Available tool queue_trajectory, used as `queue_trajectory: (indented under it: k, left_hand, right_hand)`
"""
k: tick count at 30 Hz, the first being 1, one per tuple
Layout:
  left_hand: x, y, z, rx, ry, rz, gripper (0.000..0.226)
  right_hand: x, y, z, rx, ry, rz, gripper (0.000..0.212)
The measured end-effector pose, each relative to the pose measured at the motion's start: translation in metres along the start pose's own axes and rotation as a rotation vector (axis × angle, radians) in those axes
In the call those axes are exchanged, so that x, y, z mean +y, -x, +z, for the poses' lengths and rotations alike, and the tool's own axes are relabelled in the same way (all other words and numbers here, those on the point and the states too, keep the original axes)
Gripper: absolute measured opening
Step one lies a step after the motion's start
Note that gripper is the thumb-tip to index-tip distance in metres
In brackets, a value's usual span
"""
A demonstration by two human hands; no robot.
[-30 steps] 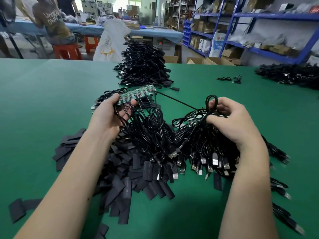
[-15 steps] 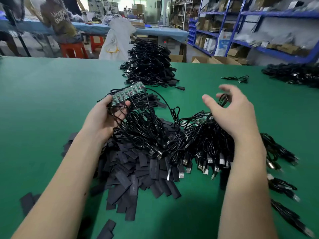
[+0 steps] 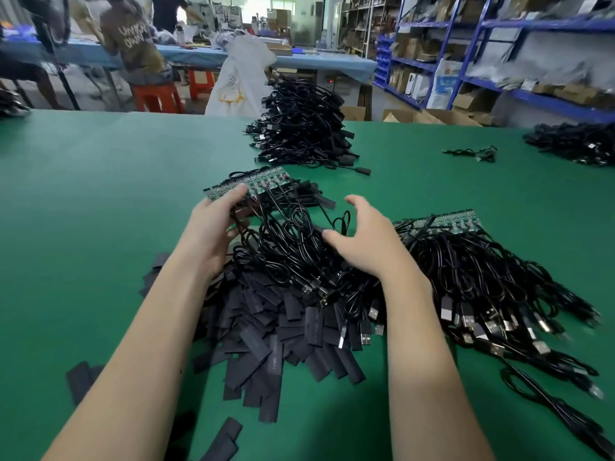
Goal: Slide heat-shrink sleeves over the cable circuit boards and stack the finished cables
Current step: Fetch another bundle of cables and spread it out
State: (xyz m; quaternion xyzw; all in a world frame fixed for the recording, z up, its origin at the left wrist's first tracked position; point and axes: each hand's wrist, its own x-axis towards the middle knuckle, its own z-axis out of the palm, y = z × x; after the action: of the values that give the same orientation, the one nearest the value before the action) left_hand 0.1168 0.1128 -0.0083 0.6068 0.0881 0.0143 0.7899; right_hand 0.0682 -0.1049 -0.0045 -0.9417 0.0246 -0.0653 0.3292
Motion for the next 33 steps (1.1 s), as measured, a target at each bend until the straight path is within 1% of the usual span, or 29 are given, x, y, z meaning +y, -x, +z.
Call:
queue_trajectory:
  k: [1, 2, 3, 6, 7, 8, 12, 13, 15, 16, 18, 19, 20, 27, 30, 31, 33]
  left_hand:
    - [0.001, 0.002, 0.001, 0.011, -0.027, 0.02, 0.07]
    - [0.001, 0.003, 0.003, 0.006, -0.032, 0.027, 0.081]
    - [0.001, 0.003, 0.004, -0.022, -0.015, 0.025, 0.08]
    - [0.001, 0.005, 0.007, -0.151, 0.095, -0.002, 0.038]
    - [0.001, 0.006, 0.007, -0.173, 0.135, -0.015, 0.033]
    - [0.001, 0.007, 0.007, -0.188, 0.168, -0.025, 0.033]
    - [0.005, 0.012, 0.011, -0.233, 0.28, -0.078, 0.046]
    - [0.006, 0.013, 0.013, -0.23, 0.309, -0.083, 0.046]
    - [0.007, 0.016, 0.018, -0.225, 0.352, -0.093, 0.041]
    - [0.007, 0.017, 0.021, -0.231, 0.378, -0.11, 0.039]
    - [0.007, 0.02, 0.027, -0.275, 0.429, -0.167, 0.042]
    - [0.006, 0.021, 0.029, -0.3, 0.443, -0.187, 0.045]
    - [0.006, 0.022, 0.031, -0.318, 0.456, -0.198, 0.048]
    - [0.007, 0.026, 0.037, -0.326, 0.547, -0.217, 0.053]
    - [0.008, 0.025, 0.037, -0.298, 0.564, -0.193, 0.051]
    - [0.008, 0.023, 0.037, -0.282, 0.541, -0.171, 0.049]
    - [0.01, 0.021, 0.035, -0.25, 0.416, -0.12, 0.046]
  right_hand:
    - [0.003, -0.001, -0.001, 0.021, -0.033, 0.016, 0.077]
    - [0.005, -0.002, -0.003, 0.039, -0.065, 0.033, 0.078]
    - [0.007, -0.002, -0.004, 0.049, -0.086, 0.05, 0.08]
    - [0.007, -0.001, -0.001, 0.026, -0.073, 0.074, 0.091]
    - [0.005, 0.0, 0.001, 0.006, -0.082, 0.062, 0.096]
    - [0.004, 0.0, 0.003, -0.016, -0.12, 0.043, 0.1]
    - [-0.006, 0.006, 0.005, -0.087, -0.376, 0.003, 0.115]
    - [-0.008, 0.005, 0.005, -0.086, -0.411, 0.0, 0.114]
    - [-0.012, 0.006, 0.004, -0.082, -0.418, -0.015, 0.103]
    - [-0.015, 0.007, 0.003, -0.086, -0.39, -0.023, 0.107]
    - [-0.02, 0.006, 0.006, -0.101, -0.259, -0.034, 0.139]
    - [-0.023, 0.006, 0.007, -0.101, -0.18, -0.035, 0.15]
    - [-0.025, 0.005, 0.009, -0.092, -0.124, -0.034, 0.155]
    - [-0.03, 0.003, 0.019, -0.093, -0.032, -0.06, 0.143]
    - [-0.03, 0.001, 0.027, 0.02, -0.001, -0.069, 0.121]
    - [-0.031, 0.001, 0.028, 0.07, 0.019, -0.069, 0.113]
    - [-0.035, 0.003, 0.027, 0.168, 0.081, -0.085, 0.098]
